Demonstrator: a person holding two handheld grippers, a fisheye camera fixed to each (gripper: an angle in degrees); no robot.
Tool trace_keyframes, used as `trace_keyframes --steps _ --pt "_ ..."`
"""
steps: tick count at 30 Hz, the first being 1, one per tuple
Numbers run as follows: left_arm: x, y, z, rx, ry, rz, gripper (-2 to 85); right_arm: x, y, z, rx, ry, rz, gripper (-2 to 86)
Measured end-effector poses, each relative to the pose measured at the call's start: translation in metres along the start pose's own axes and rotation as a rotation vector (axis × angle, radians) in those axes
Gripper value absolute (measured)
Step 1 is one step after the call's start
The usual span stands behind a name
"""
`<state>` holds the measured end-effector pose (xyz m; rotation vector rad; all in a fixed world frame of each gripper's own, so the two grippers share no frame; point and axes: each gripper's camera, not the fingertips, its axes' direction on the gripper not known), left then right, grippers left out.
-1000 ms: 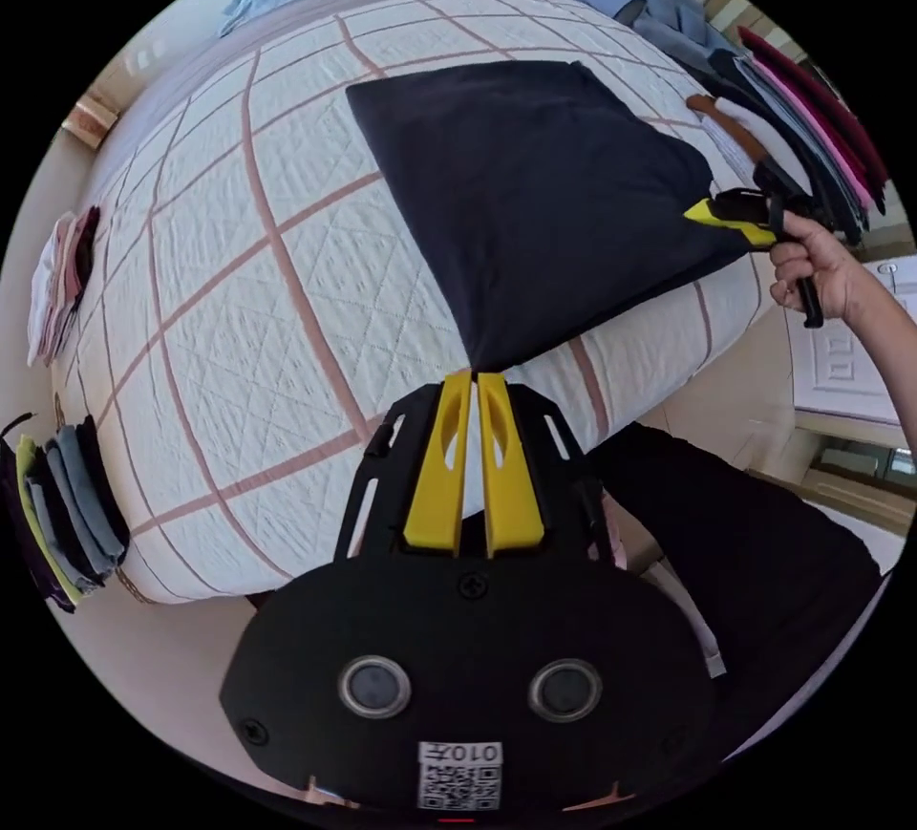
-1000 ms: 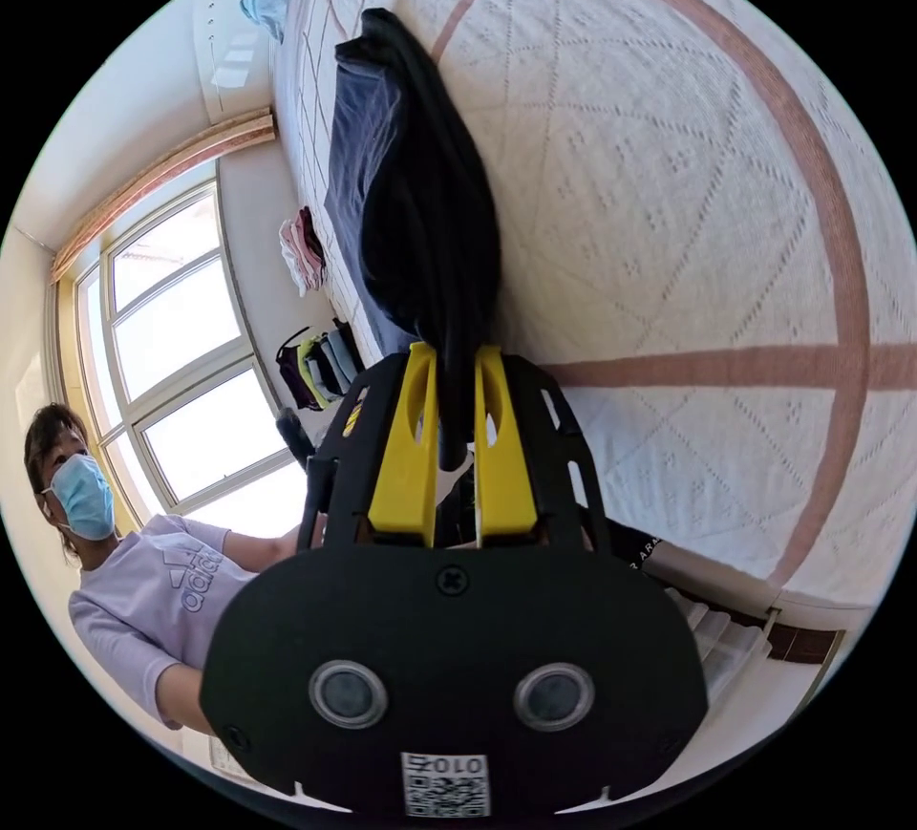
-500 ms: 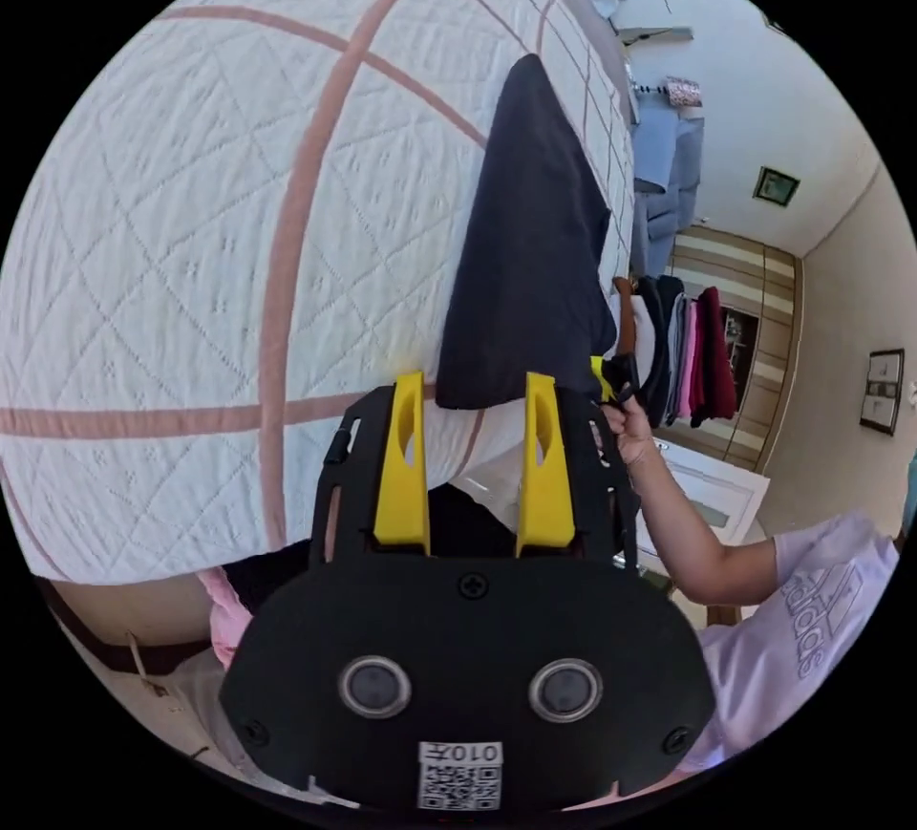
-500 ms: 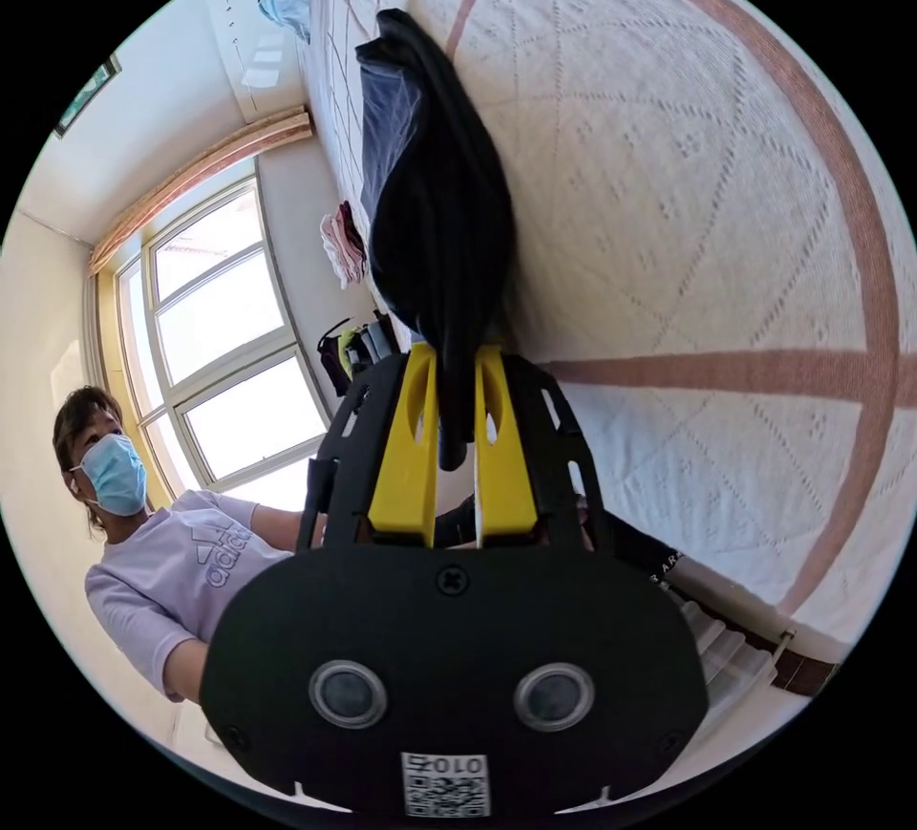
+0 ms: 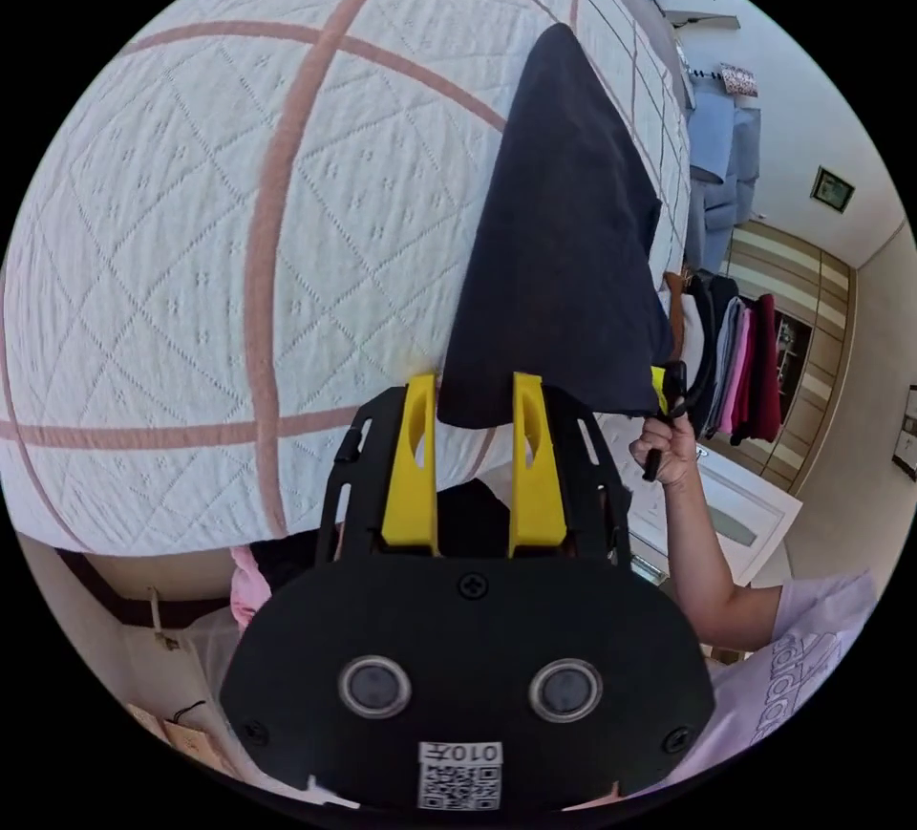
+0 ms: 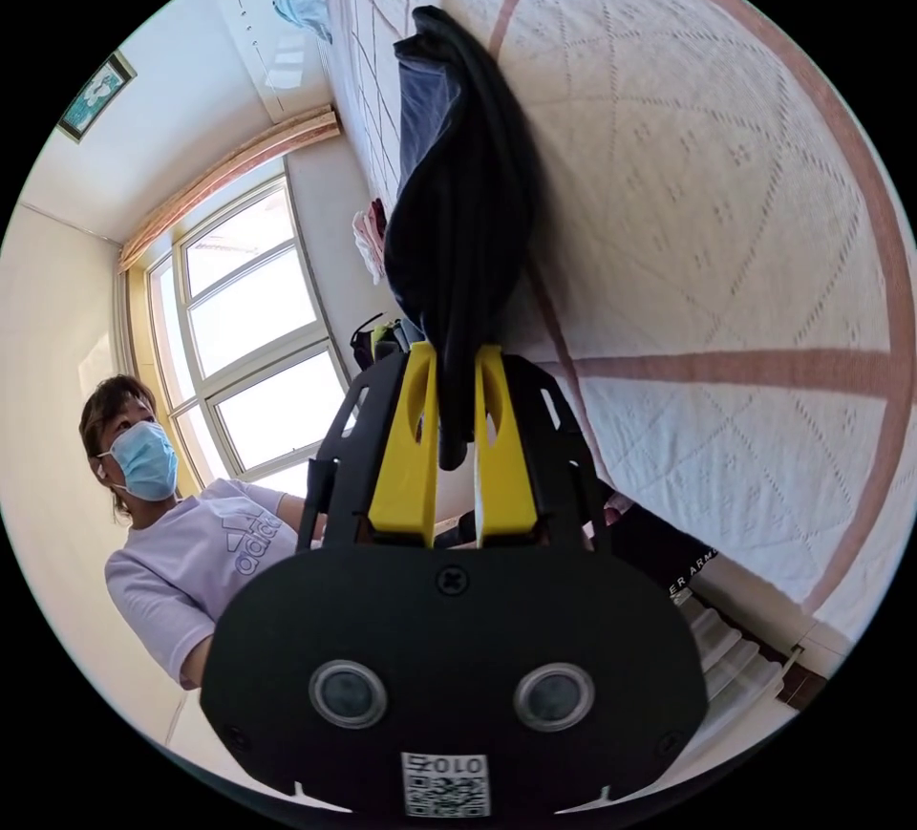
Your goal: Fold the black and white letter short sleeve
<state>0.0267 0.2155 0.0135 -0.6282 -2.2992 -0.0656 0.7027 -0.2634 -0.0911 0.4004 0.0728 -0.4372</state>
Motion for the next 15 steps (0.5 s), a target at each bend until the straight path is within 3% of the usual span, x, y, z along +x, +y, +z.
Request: trace_keyframes --steps 6,15 --pt "0.018 -0.014 -0.010 -0.024 -0.146 0.034 9.9 -0.019 -0.003 0.005 0.007 0.044 -0.003 7.0" --pt "-0.052 -0.038 -0.015 -0.019 0.201 -0.088 7.6 -0.029 -0.012 0.011 -0.018 0.059 0.009 7.0"
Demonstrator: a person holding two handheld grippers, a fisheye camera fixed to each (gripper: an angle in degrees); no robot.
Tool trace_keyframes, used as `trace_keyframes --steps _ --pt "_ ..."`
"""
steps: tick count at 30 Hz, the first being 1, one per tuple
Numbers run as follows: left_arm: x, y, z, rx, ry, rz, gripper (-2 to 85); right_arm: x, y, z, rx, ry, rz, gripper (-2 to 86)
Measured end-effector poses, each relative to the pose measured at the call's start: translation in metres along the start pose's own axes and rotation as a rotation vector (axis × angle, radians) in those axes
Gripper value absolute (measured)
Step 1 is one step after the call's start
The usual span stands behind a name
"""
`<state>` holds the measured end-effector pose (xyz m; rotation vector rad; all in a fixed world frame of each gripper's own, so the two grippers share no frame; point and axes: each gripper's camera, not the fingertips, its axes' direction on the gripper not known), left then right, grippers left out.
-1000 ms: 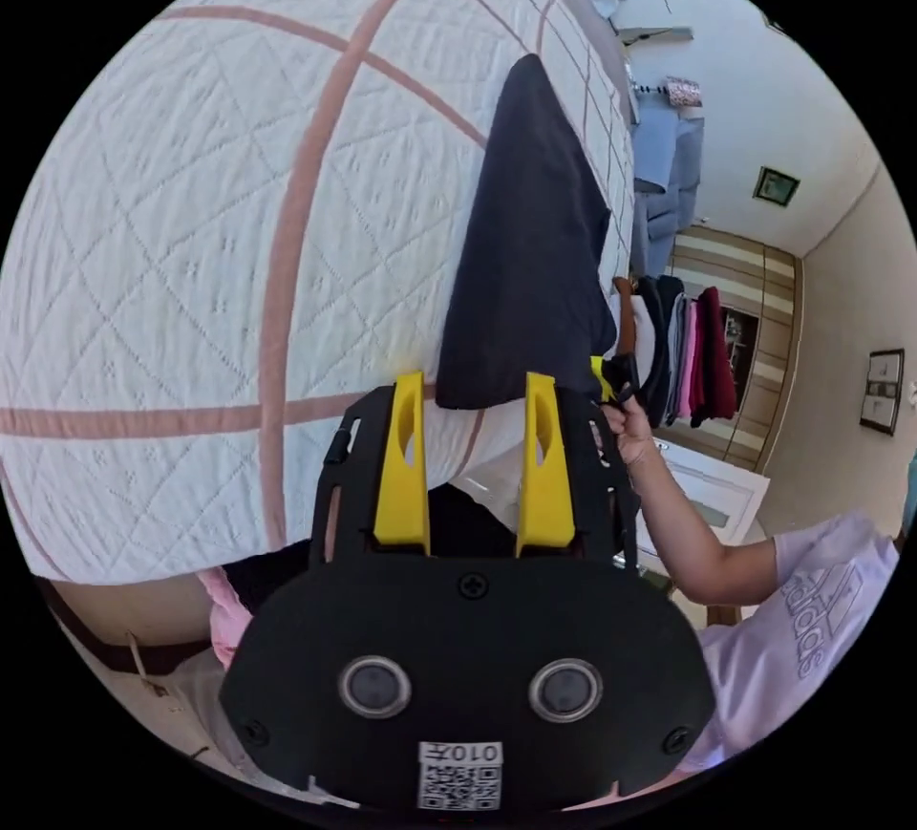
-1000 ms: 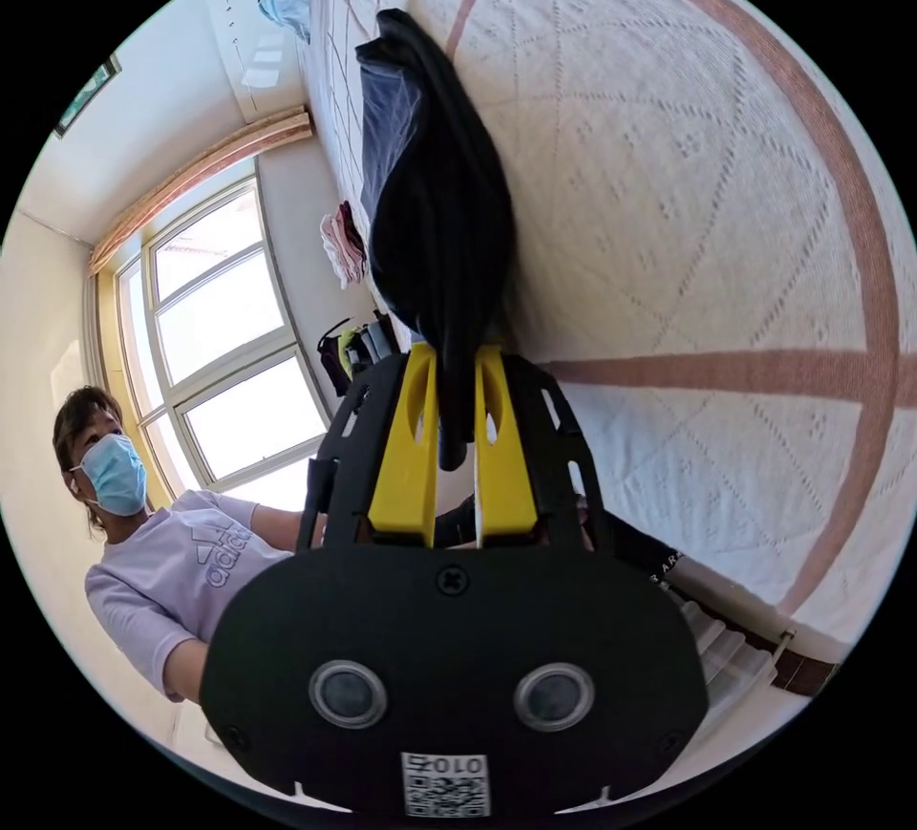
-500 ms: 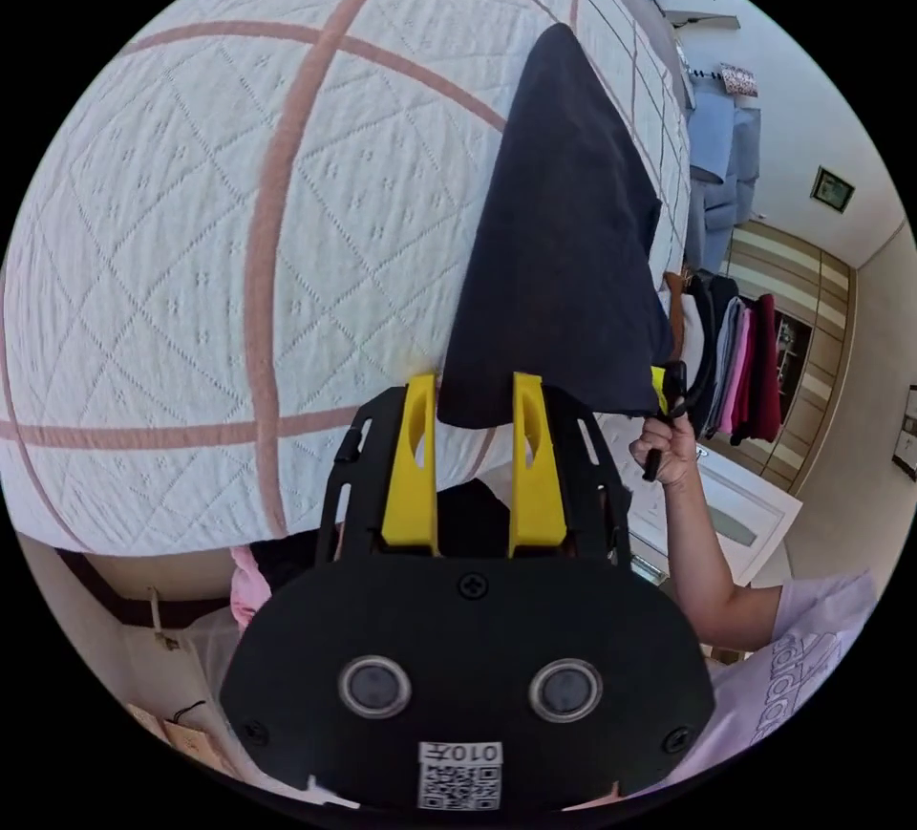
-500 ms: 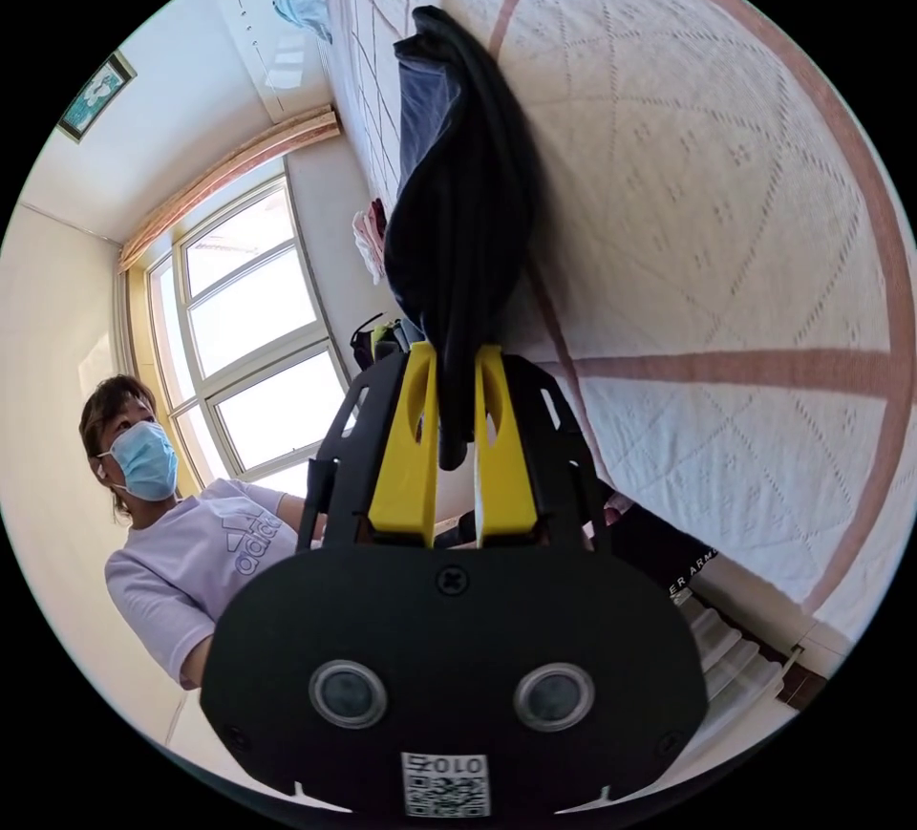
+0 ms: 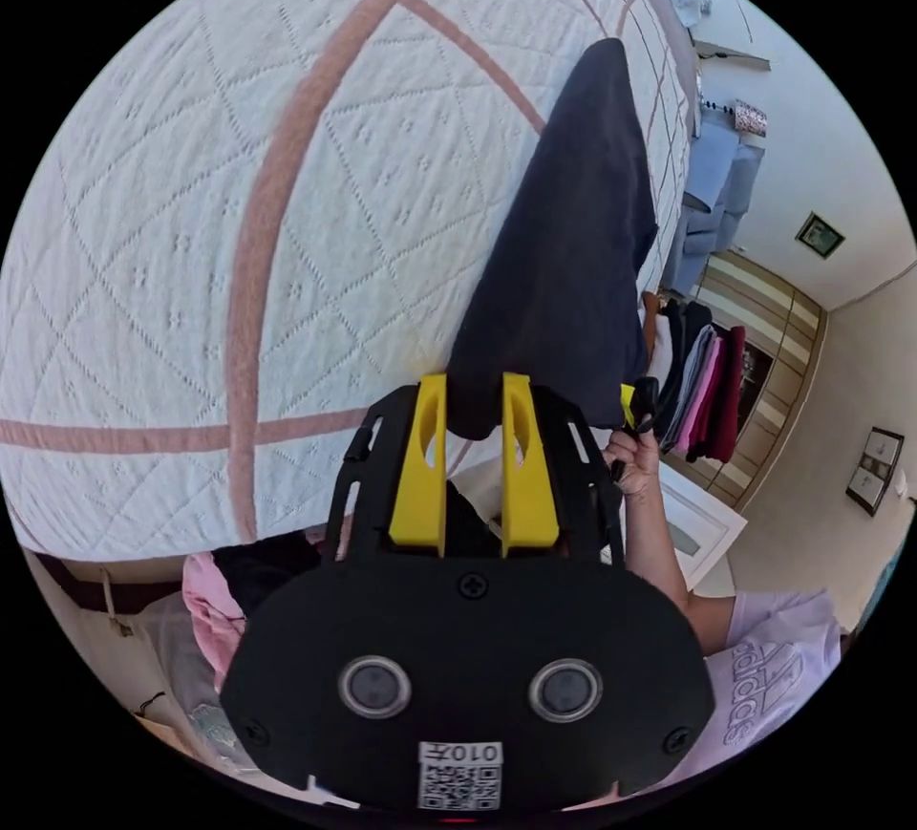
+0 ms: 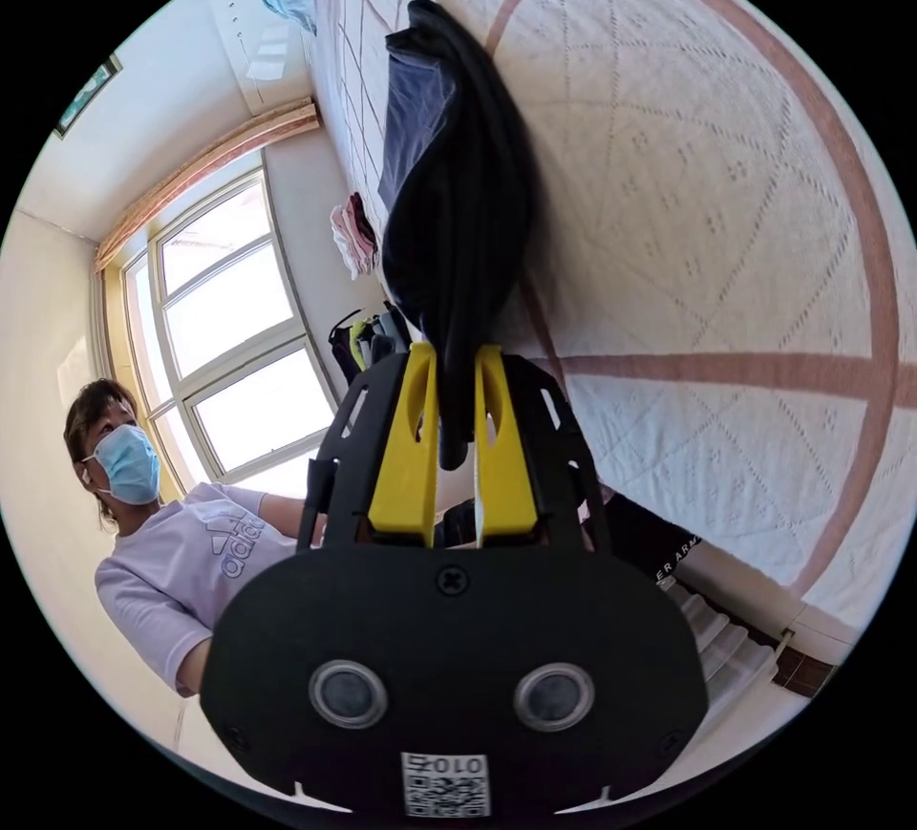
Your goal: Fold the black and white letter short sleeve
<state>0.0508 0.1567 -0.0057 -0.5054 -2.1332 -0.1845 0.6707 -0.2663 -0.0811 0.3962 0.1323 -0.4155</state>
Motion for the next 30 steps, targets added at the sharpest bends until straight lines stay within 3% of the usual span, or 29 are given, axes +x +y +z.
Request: trace_keyframes --steps 3,9,19,26,30 --pt "0.004 -0.006 -0.006 -0.003 0.017 0.074 6.2 -0.009 0.001 0.002 0.016 0.008 -0.007 7.0" --pt "0.001 -0.011 -0.046 0.045 0.291 0.142 4.4 -0.077 0.005 0.004 0.012 0.109 -0.101 7.0" --pt "0.020 -0.007 -0.236 0.278 0.457 0.299 3.5 -0.277 -0.026 0.086 -0.079 0.137 -0.449 6.8" --pt "0.015 -0.097 -0.400 0.406 0.392 0.382 3.2 -0.357 -0.148 0.204 -0.133 0.041 -0.539 6.8" --pt "0.057 -0.162 -0.504 0.466 0.286 0.553 3.2 -0.443 -0.220 0.260 -0.071 0.035 -0.760 6.8"
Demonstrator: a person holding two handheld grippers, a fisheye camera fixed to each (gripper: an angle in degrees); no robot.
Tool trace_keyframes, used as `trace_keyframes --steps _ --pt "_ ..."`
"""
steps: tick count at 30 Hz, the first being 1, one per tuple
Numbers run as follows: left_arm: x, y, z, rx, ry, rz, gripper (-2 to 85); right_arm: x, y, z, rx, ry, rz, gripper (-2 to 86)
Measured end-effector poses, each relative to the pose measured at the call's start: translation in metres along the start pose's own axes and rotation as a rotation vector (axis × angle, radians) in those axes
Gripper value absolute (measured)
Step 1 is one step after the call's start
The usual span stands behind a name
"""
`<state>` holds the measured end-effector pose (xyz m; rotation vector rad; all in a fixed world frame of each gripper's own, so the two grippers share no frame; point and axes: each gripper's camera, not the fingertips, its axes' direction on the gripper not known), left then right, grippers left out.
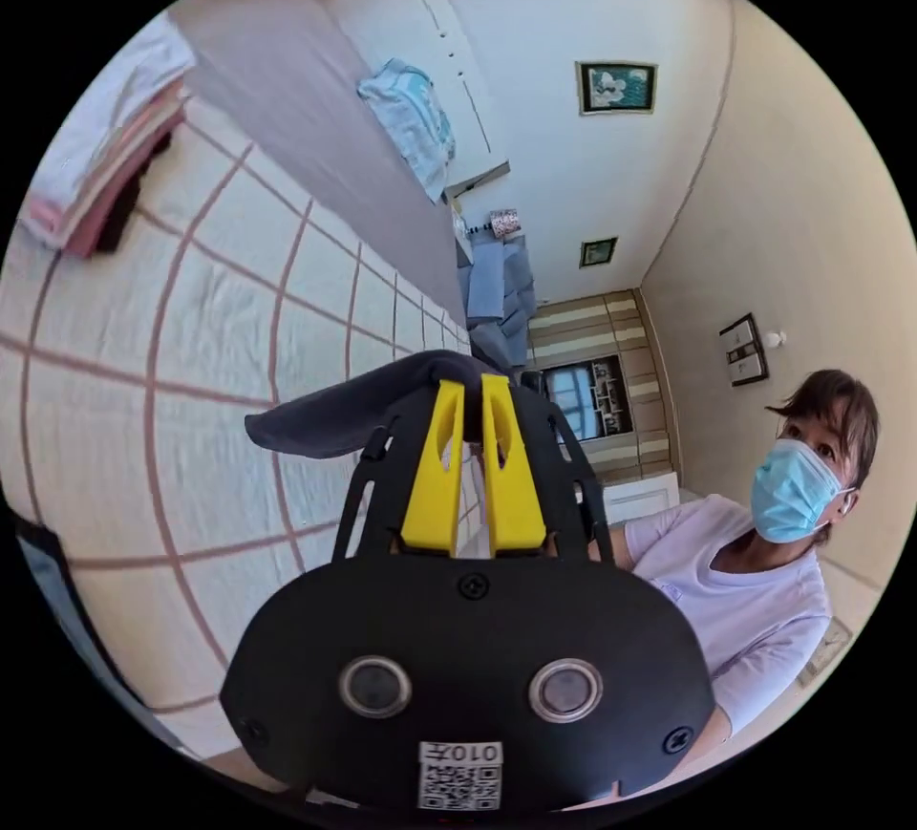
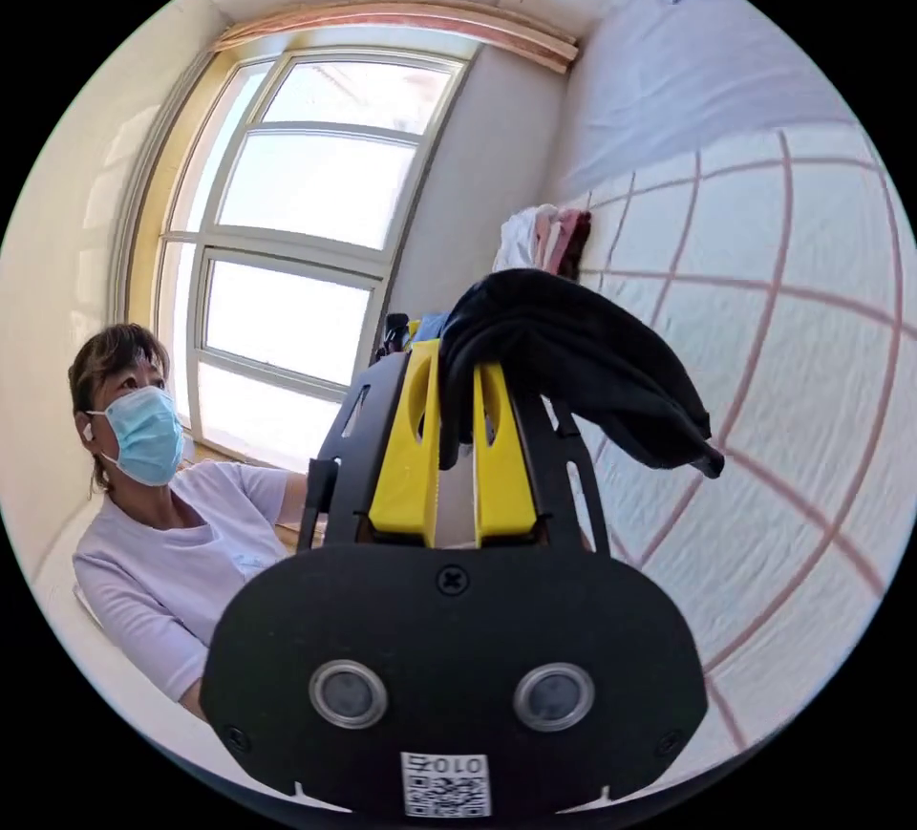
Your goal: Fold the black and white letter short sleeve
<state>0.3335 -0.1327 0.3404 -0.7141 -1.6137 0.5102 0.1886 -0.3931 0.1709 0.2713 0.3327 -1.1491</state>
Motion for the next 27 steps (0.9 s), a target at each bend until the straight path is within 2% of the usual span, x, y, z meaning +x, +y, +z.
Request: trace_keyframes --steps 2,5,7,11,14,17,21,25,27 --pt "0.011 -0.069 -0.026 -0.027 -0.081 0.116 3.4 -0.008 -0.040 0.020 0.017 0.047 -0.104 6.8" --pt "-0.010 -0.124 -0.035 -0.100 -0.226 0.097 3.4 0.010 -0.081 0.061 0.008 0.127 -0.119 6.9" --pt "-0.041 -0.139 -0.025 -0.145 -0.312 0.031 3.3 0.043 -0.090 0.090 -0.013 0.177 -0.050 7.0" --pt "-0.127 -0.137 0.027 -0.243 -0.511 -0.144 3.1 0.149 -0.066 0.158 -0.113 0.205 0.249 7.0" --pt "-0.169 -0.115 0.068 -0.324 -0.621 -0.236 3.1 0.168 -0.032 0.183 -0.146 0.274 0.323 7.0" --pt "-0.181 -0.099 0.072 -0.223 -0.583 -0.277 3.1 0.156 -0.018 0.188 -0.073 0.213 0.311 7.1" --pt "-0.175 -0.099 0.067 -0.149 -0.572 -0.305 3.2 0.139 -0.022 0.202 -0.158 0.360 0.250 7.2" --pt "-0.137 -0.099 0.079 -0.141 -0.743 -0.304 2.7 0.122 -0.007 0.202 -0.164 0.431 0.226 6.8" --pt "-0.096 -0.088 0.084 -0.069 -0.830 -0.259 1.9 0.095 0.024 0.197 -0.156 0.557 0.206 5.9"
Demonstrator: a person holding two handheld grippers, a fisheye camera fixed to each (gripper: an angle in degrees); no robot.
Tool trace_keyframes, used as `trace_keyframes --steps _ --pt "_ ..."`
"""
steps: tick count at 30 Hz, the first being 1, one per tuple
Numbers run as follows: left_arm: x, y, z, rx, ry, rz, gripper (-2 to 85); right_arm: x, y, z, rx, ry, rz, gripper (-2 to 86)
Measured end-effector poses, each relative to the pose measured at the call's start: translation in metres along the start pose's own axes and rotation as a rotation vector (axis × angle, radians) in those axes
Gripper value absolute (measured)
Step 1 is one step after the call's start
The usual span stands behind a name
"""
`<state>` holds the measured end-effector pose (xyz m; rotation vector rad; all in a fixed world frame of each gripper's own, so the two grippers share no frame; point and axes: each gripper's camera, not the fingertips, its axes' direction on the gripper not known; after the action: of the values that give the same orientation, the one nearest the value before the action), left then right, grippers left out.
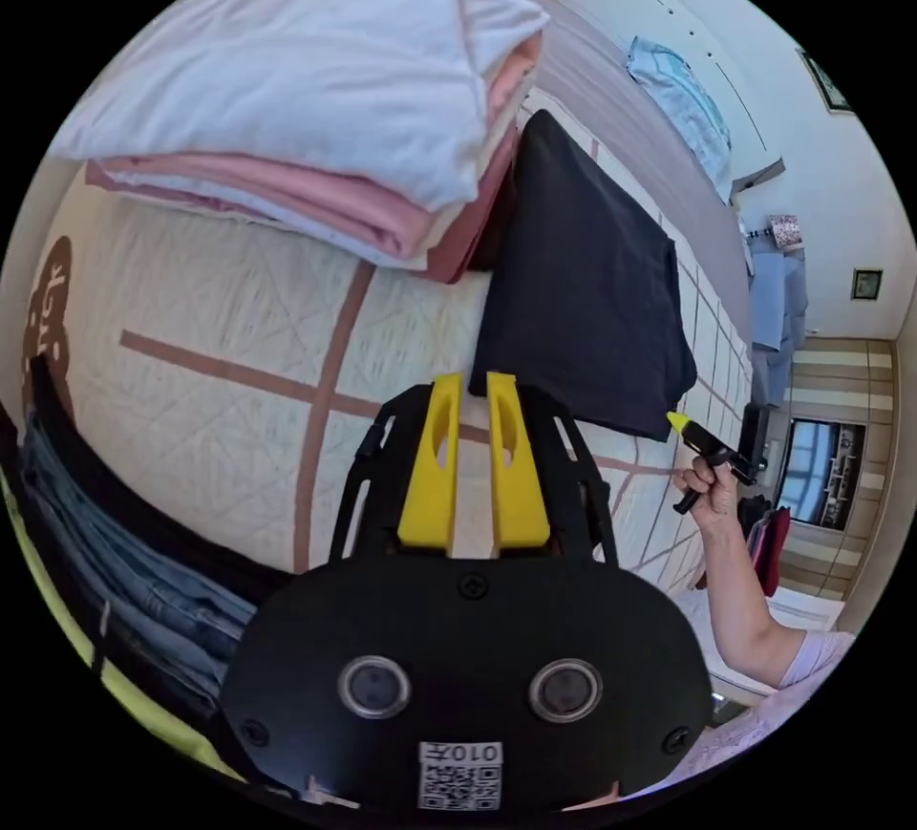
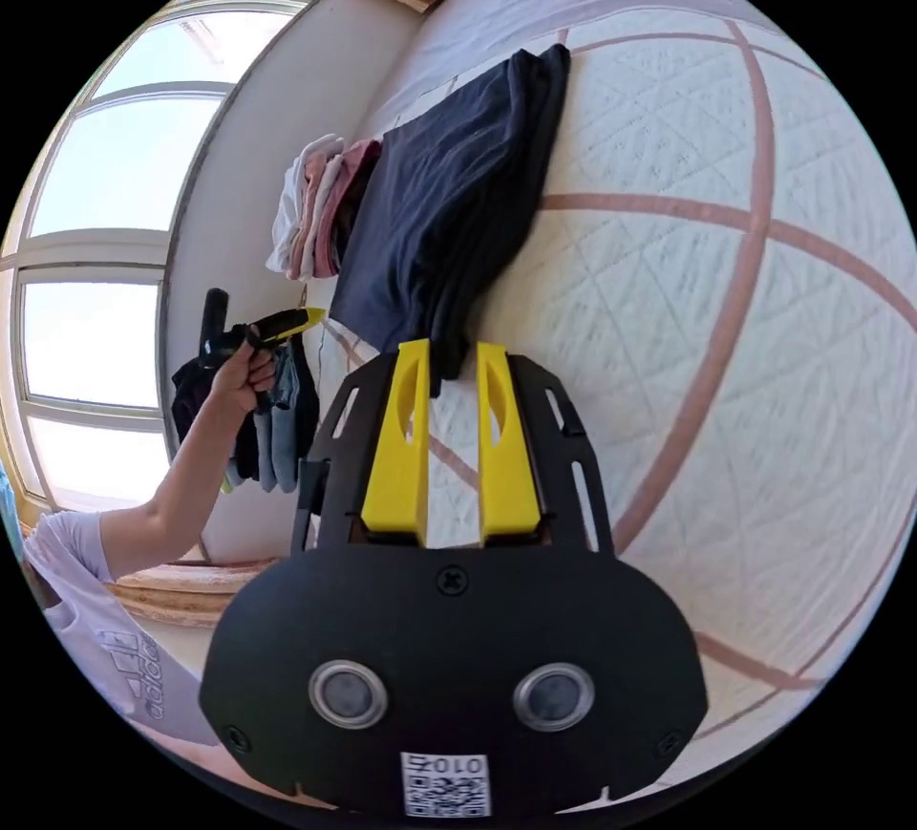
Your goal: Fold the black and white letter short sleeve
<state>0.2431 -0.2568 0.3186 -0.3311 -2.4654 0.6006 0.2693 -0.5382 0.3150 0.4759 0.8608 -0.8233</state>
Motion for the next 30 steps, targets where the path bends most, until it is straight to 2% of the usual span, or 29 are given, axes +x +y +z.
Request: trace_keyframes --steps 3,5,11,15,18,20,23,27,30 --pt "0.080 0.073 -0.042 0.199 -0.038 0.144 0.6 -0.034 0.079 -0.018 0.042 0.162 -0.063 4.6" --pt "0.153 0.159 -0.064 0.309 -0.085 0.263 0.1 -0.063 0.138 -0.028 0.065 0.207 -0.125 4.0" --pt "0.285 0.341 -0.109 0.240 -0.159 0.396 -0.2 -0.181 0.311 -0.066 0.042 0.284 -0.388 2.9" --pt "0.345 0.384 -0.173 0.253 -0.181 0.481 -0.2 -0.244 0.374 -0.120 0.053 0.366 -0.616 2.6" --pt "0.400 0.400 -0.249 0.395 -0.265 0.529 -0.2 -0.266 0.394 -0.189 0.160 0.439 -0.668 2.8" --pt "0.446 0.410 -0.304 0.506 -0.336 0.543 -0.2 -0.276 0.405 -0.237 0.238 0.498 -0.660 2.9" --pt "0.498 0.431 -0.359 0.657 -0.323 0.573 -0.2 -0.293 0.440 -0.312 0.401 0.619 -0.666 3.4" --pt "0.561 0.458 -0.392 0.789 -0.311 0.699 -0.2 -0.293 0.508 -0.377 0.579 0.799 -0.595 8.1" --pt "0.603 0.475 -0.406 0.914 -0.314 0.685 -0.1 -0.266 0.551 -0.406 0.609 0.822 -0.452 10.7"
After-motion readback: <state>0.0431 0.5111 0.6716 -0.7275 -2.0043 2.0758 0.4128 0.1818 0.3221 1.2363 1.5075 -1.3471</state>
